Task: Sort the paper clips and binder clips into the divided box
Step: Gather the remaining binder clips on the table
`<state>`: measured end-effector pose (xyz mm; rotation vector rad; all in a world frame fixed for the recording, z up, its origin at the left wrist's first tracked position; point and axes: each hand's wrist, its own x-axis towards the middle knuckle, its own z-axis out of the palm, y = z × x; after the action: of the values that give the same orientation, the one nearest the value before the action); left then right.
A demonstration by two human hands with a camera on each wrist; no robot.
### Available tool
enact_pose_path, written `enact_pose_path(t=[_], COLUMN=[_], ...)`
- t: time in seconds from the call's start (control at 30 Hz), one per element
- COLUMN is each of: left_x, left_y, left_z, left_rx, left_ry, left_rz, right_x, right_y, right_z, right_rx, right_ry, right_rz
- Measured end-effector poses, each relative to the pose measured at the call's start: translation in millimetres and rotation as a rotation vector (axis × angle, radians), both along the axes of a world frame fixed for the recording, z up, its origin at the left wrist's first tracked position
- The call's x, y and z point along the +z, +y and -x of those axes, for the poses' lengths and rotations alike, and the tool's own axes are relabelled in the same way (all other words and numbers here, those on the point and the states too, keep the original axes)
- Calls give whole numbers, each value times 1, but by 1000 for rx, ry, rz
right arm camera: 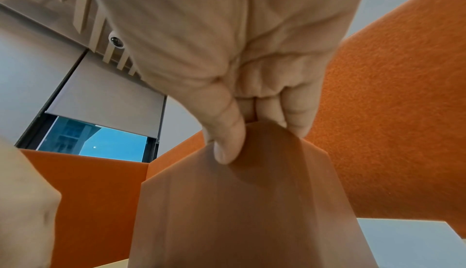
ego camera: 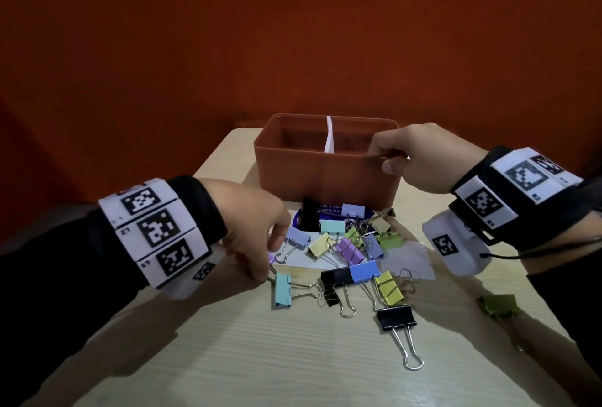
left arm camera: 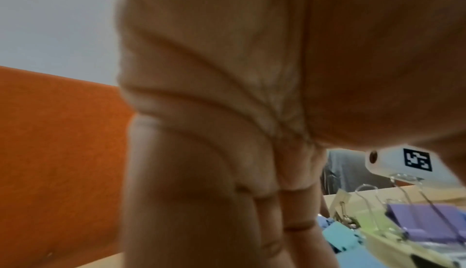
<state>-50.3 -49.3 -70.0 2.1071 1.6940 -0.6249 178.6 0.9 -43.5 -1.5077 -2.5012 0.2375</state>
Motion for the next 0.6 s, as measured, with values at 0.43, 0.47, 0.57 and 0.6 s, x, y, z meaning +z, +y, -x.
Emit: enact_pose_path(t=[0.43, 0.47, 0.57, 0.6], left_x=[-6, -7, -9, -9], left_y=[-15, -14, -10, -9], left_z=[3, 4, 7, 7], left_rx=[-110, -109, -102, -97], left_ry=[-68, -92, -143, -147], left_rz=[-123, -145, -173, -175], right_x=[0, 0, -1, -1], right_y=[-1, -1, 0, 1], right_z=[1, 0, 0, 0], right_rx=[1, 2, 3, 3], right_ry=[-9, -9, -10, -8], right_rz=[-13, -16, -20, -17])
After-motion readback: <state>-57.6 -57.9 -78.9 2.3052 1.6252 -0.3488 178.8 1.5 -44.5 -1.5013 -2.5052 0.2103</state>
